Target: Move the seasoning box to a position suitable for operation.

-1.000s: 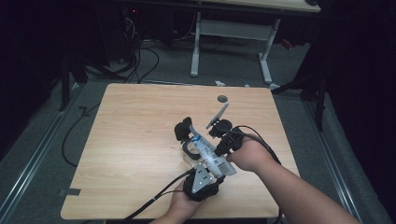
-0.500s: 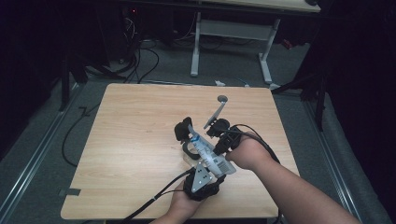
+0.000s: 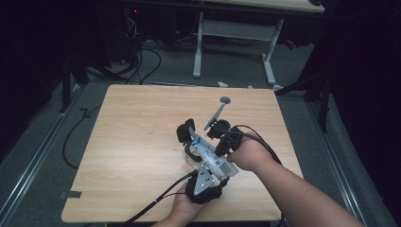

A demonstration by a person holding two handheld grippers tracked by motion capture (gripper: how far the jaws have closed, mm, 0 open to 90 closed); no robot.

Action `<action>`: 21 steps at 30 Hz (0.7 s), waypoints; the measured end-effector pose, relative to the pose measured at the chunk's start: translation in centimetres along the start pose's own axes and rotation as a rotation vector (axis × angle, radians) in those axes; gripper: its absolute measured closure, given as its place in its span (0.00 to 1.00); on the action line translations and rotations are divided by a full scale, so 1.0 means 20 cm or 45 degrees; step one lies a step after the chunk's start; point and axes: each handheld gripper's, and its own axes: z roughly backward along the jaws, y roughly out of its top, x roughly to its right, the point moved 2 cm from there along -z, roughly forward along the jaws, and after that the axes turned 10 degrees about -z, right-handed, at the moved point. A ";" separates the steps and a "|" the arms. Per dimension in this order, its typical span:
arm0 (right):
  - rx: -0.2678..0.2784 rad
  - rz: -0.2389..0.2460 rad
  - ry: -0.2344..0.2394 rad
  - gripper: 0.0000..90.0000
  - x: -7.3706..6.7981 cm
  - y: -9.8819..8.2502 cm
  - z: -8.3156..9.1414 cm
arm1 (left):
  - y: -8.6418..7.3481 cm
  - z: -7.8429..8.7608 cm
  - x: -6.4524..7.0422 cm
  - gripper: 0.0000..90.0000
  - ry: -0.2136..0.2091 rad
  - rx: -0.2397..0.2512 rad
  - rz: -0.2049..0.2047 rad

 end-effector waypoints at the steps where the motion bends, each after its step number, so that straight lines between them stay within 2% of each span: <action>1: -0.002 -0.008 0.001 1.00 0.00 0.00 0.00 | 0.00 0.00 0.00 0.56 0.001 0.002 0.000; 4: -0.010 -0.071 0.035 1.00 0.00 0.00 0.00 | 0.00 0.00 0.00 0.58 0.015 0.003 -0.006; 6: -0.005 -0.068 0.027 0.99 0.00 0.01 0.01 | 0.01 0.00 -0.01 0.59 0.025 0.001 0.003; 9: -0.010 -0.100 0.031 0.98 0.00 0.02 0.01 | 0.01 -0.01 -0.01 0.59 0.036 -0.004 0.002; 10: -0.019 -0.130 0.028 0.98 -0.01 0.02 0.01 | 0.01 -0.01 0.00 0.59 0.041 -0.008 0.004; 11: -0.017 -0.112 0.028 0.97 -0.01 0.02 0.00 | 0.01 -0.01 0.00 0.60 0.043 -0.014 0.006; 12: -0.030 -0.149 0.022 0.97 -0.02 0.02 0.00 | 0.00 -0.01 0.00 0.60 0.043 -0.017 0.008; 13: -0.029 -0.131 0.006 0.97 -0.01 0.03 -0.01 | 0.00 -0.01 0.00 0.60 0.043 -0.020 0.008; 16: -0.033 -0.136 -0.006 0.97 -0.02 0.02 -0.01 | 0.00 -0.01 0.00 0.60 0.052 -0.026 -0.001; 18: -0.024 -0.127 0.004 0.97 -0.01 0.02 -0.01 | 0.00 -0.01 0.00 0.60 0.049 -0.024 -0.001; 21: -0.015 -0.147 0.016 0.97 -0.01 0.02 -0.01 | 0.01 -0.01 0.00 0.60 0.049 -0.023 -0.005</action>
